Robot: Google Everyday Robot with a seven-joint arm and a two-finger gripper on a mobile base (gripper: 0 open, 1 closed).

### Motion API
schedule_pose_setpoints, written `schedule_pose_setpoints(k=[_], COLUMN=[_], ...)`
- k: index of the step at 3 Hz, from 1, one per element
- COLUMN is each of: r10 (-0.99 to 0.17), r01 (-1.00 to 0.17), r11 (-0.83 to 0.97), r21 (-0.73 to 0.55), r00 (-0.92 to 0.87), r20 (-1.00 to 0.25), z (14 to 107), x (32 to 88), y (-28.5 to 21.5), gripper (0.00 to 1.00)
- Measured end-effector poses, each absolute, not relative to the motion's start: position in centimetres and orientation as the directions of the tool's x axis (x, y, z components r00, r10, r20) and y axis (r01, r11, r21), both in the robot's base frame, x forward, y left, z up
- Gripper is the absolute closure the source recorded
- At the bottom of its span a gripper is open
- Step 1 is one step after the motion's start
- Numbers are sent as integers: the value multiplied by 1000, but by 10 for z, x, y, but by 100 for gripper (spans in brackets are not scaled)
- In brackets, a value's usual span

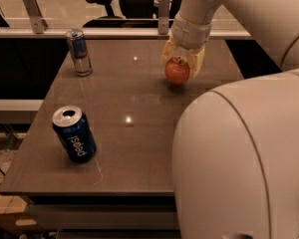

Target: Move apple near pepsi can

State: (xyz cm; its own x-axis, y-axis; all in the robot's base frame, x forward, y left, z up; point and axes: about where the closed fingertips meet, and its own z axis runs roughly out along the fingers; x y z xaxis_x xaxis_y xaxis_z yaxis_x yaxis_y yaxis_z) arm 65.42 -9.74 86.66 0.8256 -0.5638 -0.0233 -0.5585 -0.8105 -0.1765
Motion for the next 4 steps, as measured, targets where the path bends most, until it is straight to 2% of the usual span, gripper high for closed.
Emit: schedule_pose_setpoints(k=[2, 4], r10=[-584, -607], r01=[-574, -587], r11=[-800, -777], r21=[-172, -225], r00=[811, 794], r20=[10, 24], z=[879, 880], x=[621, 584], y=[-82, -74], gripper=[100, 100])
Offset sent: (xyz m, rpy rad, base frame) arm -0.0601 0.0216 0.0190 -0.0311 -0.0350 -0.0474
